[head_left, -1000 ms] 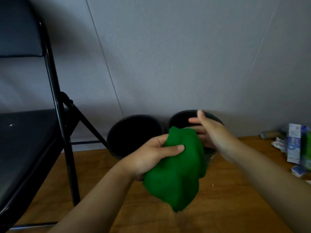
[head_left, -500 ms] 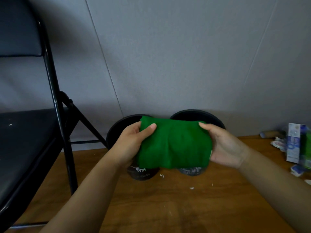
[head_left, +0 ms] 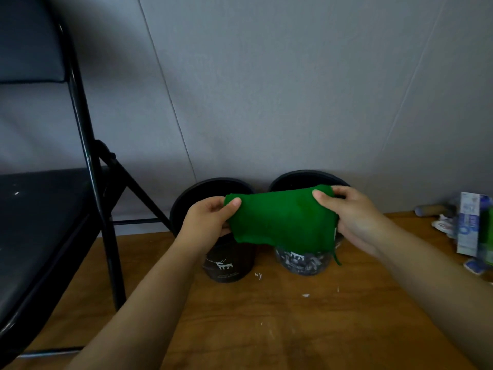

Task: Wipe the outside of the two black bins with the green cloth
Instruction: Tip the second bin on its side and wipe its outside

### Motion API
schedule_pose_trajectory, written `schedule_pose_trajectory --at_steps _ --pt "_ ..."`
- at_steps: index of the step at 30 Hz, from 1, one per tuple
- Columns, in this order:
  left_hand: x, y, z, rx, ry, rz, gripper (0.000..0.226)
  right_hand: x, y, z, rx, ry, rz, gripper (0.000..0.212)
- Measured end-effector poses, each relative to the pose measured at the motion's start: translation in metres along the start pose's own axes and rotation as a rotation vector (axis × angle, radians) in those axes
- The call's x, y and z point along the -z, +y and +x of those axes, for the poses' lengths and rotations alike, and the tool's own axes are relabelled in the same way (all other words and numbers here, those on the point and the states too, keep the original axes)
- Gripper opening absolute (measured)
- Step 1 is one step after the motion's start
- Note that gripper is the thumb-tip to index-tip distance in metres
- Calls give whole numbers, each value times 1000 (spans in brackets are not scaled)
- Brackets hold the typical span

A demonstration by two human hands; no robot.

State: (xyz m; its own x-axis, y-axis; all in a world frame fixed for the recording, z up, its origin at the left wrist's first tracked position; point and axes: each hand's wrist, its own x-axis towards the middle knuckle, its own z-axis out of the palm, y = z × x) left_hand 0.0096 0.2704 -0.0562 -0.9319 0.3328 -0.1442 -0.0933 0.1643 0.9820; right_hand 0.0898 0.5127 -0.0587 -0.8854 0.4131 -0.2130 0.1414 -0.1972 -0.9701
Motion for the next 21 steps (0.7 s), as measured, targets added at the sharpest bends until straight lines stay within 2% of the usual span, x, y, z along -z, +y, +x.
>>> schedule_pose_trajectory --at_steps 3,6,8,10,12,15,17,21 --pt "-3 0 3 96 71 -138 24 -2 -2 1 39 70 -24 24" --pt "-4 4 3 78 122 -167 25 -3 -8 -5 62 -48 -40 13" --pt "-3 9 0 26 80 -105 20 -2 -17 -12 22 -205 -35 20" --pt "0 12 -2 -20 24 -30 23 1 -20 -15 9 -314 -189 40" --pt "1 14 -3 -53 -21 32 33 2 -19 -13 46 -258 -389 52" --pt "-2 13 -4 -139 -9 191 44 1 -17 -8 191 -127 -604 59" --pt "-3 12 -3 -205 26 344 44 5 -16 -5 293 -122 -745 49" --pt "0 14 -2 -351 94 614 29 12 -10 -3 424 -201 -947 13"
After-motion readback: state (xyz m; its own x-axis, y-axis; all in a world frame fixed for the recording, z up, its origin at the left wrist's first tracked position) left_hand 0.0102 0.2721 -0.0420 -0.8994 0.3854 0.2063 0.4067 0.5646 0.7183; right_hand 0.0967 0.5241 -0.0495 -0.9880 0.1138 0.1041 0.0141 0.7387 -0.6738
